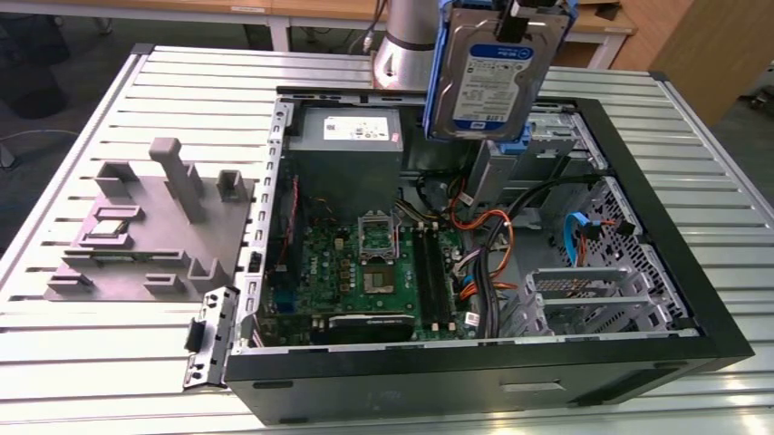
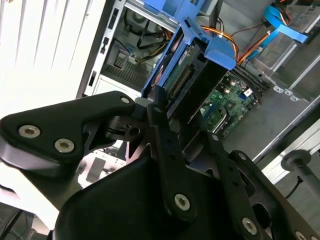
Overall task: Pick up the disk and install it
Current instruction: 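Pick up the disk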
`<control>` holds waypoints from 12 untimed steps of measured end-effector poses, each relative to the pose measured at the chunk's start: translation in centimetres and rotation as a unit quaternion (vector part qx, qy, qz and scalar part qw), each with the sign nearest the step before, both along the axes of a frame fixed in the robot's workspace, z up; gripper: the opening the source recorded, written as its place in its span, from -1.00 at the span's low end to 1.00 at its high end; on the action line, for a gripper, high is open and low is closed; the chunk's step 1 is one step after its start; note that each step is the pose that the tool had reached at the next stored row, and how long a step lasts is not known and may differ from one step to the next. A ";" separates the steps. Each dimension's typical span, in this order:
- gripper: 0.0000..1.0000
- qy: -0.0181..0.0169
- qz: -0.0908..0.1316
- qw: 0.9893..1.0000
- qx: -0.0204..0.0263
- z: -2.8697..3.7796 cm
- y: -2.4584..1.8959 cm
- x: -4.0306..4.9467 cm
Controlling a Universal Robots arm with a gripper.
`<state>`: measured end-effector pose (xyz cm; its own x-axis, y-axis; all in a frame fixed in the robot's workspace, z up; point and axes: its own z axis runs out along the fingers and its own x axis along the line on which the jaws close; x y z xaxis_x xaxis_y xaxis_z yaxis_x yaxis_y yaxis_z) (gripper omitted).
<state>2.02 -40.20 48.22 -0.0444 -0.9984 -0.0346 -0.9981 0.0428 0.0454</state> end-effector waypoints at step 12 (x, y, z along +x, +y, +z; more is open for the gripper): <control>-0.30 0.000 0.000 1.000 -0.004 0.00 -2.05 0.00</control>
